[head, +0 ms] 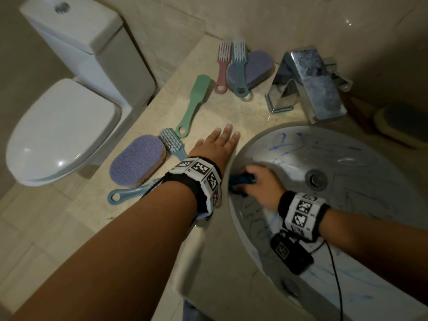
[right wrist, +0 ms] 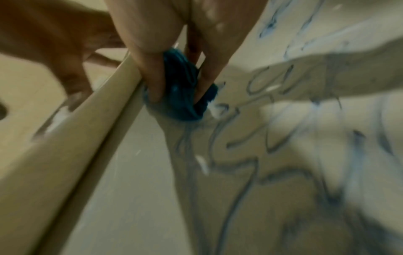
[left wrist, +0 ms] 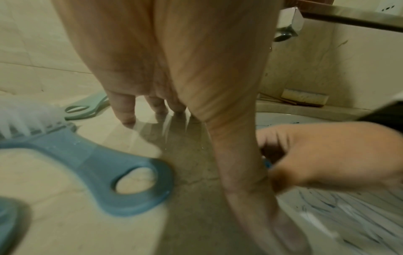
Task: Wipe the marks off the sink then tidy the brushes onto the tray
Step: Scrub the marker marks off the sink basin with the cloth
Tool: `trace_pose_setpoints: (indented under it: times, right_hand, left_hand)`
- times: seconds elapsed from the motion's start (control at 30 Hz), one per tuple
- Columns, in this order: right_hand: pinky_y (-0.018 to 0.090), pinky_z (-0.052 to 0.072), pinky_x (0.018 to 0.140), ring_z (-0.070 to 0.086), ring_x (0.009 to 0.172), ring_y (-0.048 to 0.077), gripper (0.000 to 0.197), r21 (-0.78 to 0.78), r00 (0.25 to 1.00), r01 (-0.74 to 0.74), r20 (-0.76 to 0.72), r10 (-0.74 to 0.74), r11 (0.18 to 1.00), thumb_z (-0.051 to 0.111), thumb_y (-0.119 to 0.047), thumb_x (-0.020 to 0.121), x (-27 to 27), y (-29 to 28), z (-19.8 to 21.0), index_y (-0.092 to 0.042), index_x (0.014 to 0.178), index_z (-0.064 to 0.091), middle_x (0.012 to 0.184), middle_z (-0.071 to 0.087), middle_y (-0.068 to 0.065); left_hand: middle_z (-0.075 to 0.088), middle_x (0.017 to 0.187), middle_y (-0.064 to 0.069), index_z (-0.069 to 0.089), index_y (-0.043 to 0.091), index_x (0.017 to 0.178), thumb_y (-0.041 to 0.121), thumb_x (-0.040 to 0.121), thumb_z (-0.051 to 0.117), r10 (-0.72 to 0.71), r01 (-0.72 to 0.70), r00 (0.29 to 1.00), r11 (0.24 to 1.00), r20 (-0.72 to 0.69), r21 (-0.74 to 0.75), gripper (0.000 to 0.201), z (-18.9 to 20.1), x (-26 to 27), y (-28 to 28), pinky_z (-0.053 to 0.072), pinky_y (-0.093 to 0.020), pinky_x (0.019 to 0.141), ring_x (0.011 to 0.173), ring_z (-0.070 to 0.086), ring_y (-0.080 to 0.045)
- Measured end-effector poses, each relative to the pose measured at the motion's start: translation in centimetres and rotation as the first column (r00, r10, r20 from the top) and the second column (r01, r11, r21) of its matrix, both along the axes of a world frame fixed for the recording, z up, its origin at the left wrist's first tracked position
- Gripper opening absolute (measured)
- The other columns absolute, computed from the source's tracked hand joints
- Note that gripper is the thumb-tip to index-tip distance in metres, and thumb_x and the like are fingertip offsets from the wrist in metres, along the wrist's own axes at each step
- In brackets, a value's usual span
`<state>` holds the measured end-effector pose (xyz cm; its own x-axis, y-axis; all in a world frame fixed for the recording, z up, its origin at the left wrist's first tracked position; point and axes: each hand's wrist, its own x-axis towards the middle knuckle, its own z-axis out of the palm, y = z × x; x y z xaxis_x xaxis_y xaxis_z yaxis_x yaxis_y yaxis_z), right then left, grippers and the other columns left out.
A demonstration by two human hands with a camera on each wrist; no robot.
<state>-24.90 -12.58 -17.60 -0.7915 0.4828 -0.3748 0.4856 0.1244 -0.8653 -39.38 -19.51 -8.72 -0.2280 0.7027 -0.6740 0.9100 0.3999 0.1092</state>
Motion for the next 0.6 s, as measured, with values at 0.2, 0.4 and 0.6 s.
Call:
trace_pose_setpoints:
  times: [0.2,0.4,0.6]
  right_hand:
    - [0.034,0.052,0.088,0.062,0.095,0.019,0.026,0.005,1.0,0.005,0.027,-0.005,1.0,0.073,-0.005,0.076,0.5,-1.1,0.1,-0.022,0.094,0.064,0.1,0.065,0.003]
    - [0.035,0.05,0.086,0.061,0.091,0.023,0.018,0.167,0.994,0.096,0.032,-0.103,0.981,0.072,-0.002,0.075,-1.4,1.6,0.8,-0.01,0.09,0.064,0.098,0.066,0.011]
    - [0.031,0.053,0.082,0.063,0.089,0.018,0.022,-0.076,0.942,-0.285,0.164,0.294,0.956,0.077,-0.008,0.073,2.7,-1.9,1.2,-0.02,0.088,0.065,0.091,0.067,0.004]
  left_hand:
    - [-0.029,0.154,-0.001,-0.021,0.021,0.147,0.017,0.067,0.082,-0.008,0.008,1.0,1.0,-0.004,-0.017,0.13,0.0,0.0,0.0,0.009,-0.044,0.12,0.146,-0.016,-0.023]
    - [-0.028,0.155,-0.002,-0.02,0.02,0.147,0.014,0.067,0.081,-0.01,0.009,1.0,1.0,-0.025,-0.009,0.129,-0.3,0.1,0.1,0.011,-0.045,0.12,0.146,-0.015,-0.024]
    - [-0.029,0.154,-0.003,-0.021,0.02,0.147,0.017,0.066,0.082,-0.014,0.013,1.0,1.0,-0.016,-0.028,0.131,-0.2,0.0,0.2,0.01,-0.045,0.12,0.145,-0.016,-0.024]
